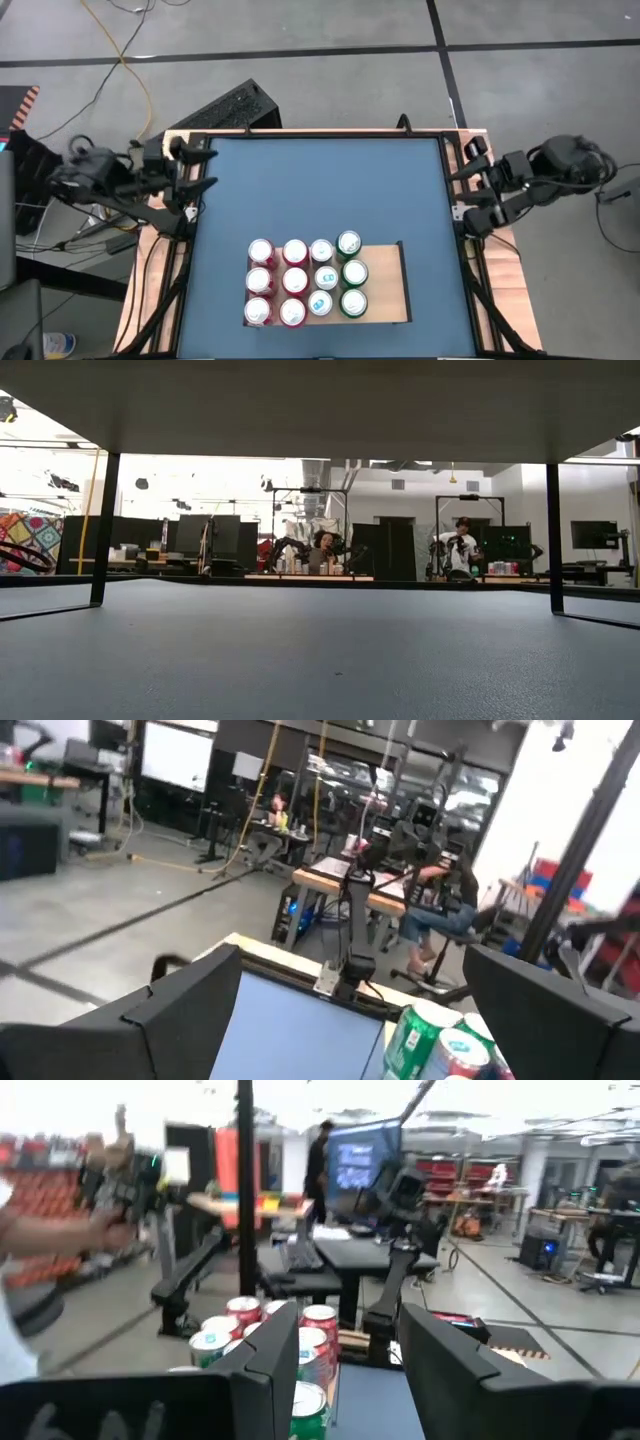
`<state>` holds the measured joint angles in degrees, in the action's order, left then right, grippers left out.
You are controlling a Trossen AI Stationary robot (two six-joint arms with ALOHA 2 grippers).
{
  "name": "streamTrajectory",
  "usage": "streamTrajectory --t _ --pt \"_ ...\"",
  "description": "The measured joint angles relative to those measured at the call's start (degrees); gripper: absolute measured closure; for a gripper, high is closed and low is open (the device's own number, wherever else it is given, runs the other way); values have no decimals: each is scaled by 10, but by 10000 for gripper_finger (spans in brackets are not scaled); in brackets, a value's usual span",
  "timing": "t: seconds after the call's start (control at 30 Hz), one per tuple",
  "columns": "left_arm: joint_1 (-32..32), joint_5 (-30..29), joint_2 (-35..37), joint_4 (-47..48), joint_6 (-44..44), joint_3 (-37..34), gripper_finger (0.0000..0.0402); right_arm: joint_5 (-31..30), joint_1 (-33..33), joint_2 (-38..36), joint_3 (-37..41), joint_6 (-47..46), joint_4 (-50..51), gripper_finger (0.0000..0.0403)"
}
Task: Place canned beverage on shelf
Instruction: Return to Home Position
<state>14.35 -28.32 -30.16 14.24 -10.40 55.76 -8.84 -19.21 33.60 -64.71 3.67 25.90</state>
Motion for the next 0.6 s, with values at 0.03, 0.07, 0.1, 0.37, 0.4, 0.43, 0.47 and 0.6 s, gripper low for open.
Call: streamTrajectory --t 0.03,0.07,0.1,0.37,0.4,0.43,0.47,0.6 --pt "0 -4 19 -17 -11 -31 33 0 6 -18 28 -11 -23 237" --pt "0 -7 37 -33 -21 -59 33 0 11 -34 53 -24 -41 237" --pt "0 -10 56 -46 -27 -84 33 0 15 -49 74 -37 -50 237" --pt "0 -15 202 -87 -69 -179 33 -3 42 -170 155 -52 -87 237" --pt "0 -15 217 -84 -69 -186 33 -3 44 -183 164 -52 -84 237" --pt "0 -14 231 -85 -66 -191 33 -3 44 -195 173 -52 -85 237" --pt "0 -15 245 -89 -63 -197 33 -3 45 -207 183 -53 -85 237" --pt "0 -31 294 -86 -54 -230 33 -10 45 -263 225 -86 -89 237"
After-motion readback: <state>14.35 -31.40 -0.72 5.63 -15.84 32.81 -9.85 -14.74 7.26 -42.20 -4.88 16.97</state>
